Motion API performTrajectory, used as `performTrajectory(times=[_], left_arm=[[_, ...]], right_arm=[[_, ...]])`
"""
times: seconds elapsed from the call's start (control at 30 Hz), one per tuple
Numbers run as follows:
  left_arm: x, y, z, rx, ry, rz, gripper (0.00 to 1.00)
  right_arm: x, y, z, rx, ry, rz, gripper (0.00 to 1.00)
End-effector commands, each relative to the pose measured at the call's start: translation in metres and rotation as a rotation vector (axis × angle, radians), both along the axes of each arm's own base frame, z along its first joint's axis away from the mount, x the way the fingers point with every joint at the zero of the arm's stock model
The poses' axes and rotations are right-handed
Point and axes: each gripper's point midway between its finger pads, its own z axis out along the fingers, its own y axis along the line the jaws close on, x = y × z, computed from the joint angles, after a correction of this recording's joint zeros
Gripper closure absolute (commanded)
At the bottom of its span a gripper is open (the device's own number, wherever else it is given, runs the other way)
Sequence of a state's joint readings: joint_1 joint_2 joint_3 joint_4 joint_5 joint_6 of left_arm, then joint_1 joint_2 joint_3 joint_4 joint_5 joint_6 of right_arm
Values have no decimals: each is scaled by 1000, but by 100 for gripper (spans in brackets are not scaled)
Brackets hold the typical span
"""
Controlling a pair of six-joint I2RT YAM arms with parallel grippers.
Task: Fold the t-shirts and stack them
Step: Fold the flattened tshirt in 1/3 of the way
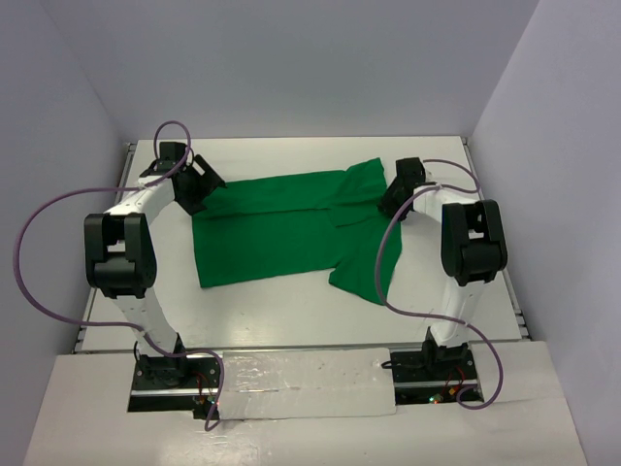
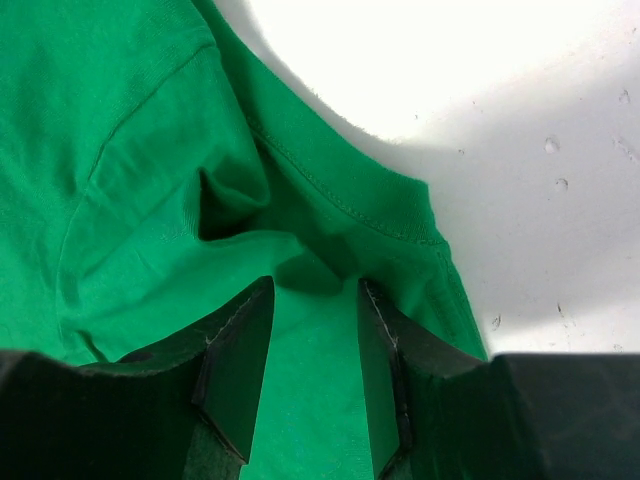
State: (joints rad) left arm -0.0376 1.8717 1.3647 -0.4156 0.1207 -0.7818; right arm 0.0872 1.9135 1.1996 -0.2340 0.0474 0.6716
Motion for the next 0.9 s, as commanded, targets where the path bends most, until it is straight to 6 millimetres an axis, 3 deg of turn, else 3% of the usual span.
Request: performTrajectory(times=[0.0,0.33,0.43,0.87], left_arm=[[7,-6,14,-6,-39,-15,6],[5,-6,12,-7,-34,-16,6],[5,-6,10,-7,-32,-17,6],[2,-7,11,-12,-33,-21,6]], right_arm=[[13,-3,9,-27,-22,-7,55],[16,-2,9,-32,-19,-3,76],[16,-1,9,-26,-21,0,90],[-10,-3,50,-17,-148,-6,91]])
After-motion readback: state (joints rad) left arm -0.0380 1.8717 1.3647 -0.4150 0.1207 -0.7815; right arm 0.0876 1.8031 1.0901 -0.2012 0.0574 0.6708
